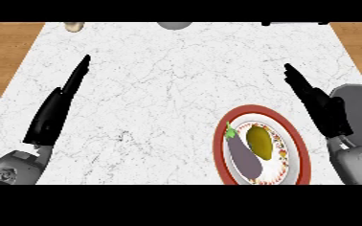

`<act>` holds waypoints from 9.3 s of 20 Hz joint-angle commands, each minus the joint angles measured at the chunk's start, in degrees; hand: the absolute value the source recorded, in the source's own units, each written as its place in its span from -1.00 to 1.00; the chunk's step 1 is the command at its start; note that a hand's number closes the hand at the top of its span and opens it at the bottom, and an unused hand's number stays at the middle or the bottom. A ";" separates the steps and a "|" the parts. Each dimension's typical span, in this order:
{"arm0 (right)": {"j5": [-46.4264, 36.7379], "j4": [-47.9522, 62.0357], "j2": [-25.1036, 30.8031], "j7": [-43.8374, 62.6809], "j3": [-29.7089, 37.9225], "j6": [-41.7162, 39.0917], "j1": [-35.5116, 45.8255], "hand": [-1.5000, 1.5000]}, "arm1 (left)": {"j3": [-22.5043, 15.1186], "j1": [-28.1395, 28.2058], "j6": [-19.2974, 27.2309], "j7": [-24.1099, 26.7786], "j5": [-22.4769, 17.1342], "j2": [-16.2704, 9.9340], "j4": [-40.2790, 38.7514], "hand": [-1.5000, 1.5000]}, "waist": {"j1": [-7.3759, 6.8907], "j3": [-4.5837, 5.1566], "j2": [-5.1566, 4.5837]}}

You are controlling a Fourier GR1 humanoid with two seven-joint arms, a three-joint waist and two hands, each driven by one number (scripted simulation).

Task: Pick the lemon from the plate and place it in the pan

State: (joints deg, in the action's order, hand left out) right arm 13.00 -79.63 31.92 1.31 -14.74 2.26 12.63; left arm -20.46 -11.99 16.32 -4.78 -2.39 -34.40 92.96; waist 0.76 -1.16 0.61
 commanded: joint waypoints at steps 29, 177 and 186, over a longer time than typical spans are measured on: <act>-19.48 -3.34 11.89 30.60 -8.73 -7.33 -0.73 -1.00 | 2.76 3.93 -8.68 -3.98 -8.09 9.10 -1.31 0.00 | -2.34 1.36 -0.53; -14.89 69.80 16.38 -60.64 45.50 -27.78 5.81 -1.00 | 19.22 4.36 -23.97 -5.98 3.94 22.31 -0.15 0.00 | -1.45 0.72 -1.13; -13.00 66.94 16.00 -64.78 46.26 -33.39 -0.87 -1.00 | 18.59 4.05 -23.03 -7.18 5.36 23.03 -0.80 0.00 | -0.72 0.72 -0.91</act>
State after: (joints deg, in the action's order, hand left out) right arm -0.81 -12.77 48.95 -52.90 31.10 -21.12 15.71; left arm -2.27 -8.69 -6.31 -12.84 3.14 -11.07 92.46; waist -0.26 -0.47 -0.42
